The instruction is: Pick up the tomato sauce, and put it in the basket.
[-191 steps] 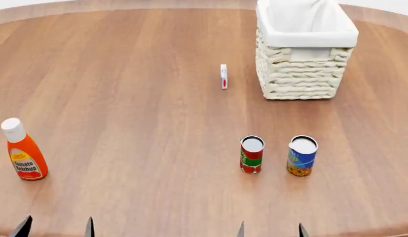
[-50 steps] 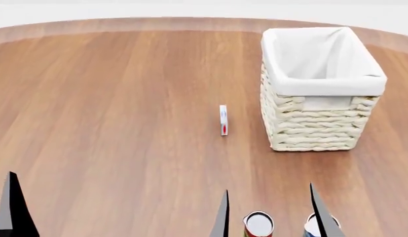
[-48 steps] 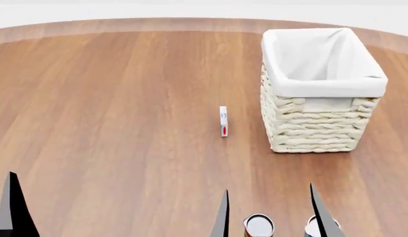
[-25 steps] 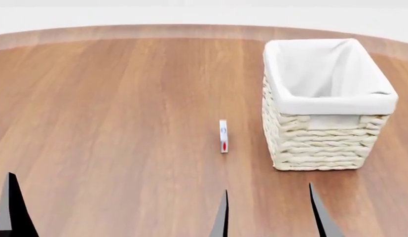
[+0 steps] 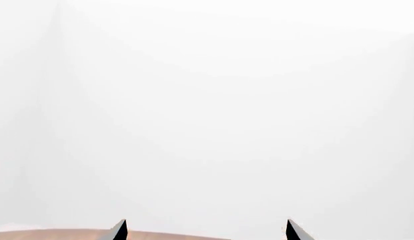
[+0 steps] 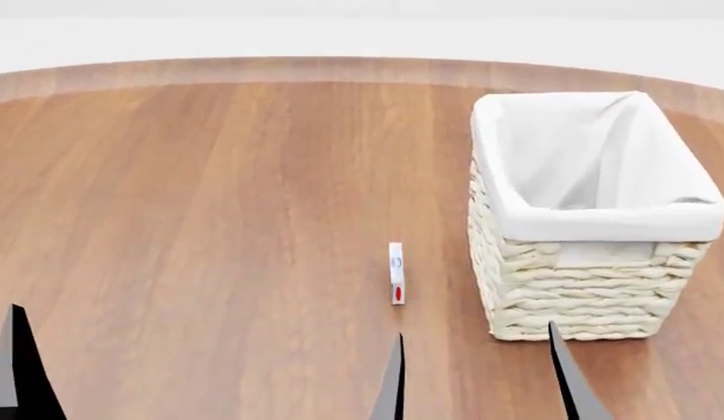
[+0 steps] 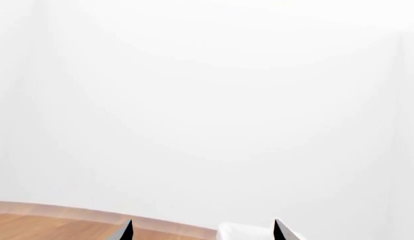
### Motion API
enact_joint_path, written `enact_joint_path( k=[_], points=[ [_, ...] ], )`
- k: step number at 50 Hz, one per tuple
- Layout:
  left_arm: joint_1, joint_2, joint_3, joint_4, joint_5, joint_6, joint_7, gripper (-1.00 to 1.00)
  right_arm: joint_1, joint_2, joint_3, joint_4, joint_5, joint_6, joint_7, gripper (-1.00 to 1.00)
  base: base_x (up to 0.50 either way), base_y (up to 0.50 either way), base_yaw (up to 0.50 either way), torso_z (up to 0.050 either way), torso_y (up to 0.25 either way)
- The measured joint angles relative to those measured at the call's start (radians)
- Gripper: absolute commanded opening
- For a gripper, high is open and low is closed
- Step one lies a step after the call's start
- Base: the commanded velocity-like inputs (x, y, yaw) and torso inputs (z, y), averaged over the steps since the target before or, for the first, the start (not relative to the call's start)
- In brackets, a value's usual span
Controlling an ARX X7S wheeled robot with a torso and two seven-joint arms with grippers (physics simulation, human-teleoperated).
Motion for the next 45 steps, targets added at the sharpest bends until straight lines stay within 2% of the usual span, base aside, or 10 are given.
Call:
enact_joint_path(
  k=[30, 45],
  points=[
    [0.0, -0.013, 0.006, -0.006, -0.008, 0.01, -0.017, 1.0, 0.01, 0.021, -0.02, 0.004, 0.01, 0.002, 0.024, 1.0, 0.19, 0.0, 0.0, 0.0, 0.0],
    [-0.003, -0.02, 0.013, -0.009, -0.009, 0.011, -0.024, 1.0, 0.011, 0.033, -0.027, 0.014, 0.013, -0.015, 0.037, 1.0, 0.0, 0.0, 0.0, 0.0, 0.001]
  ],
)
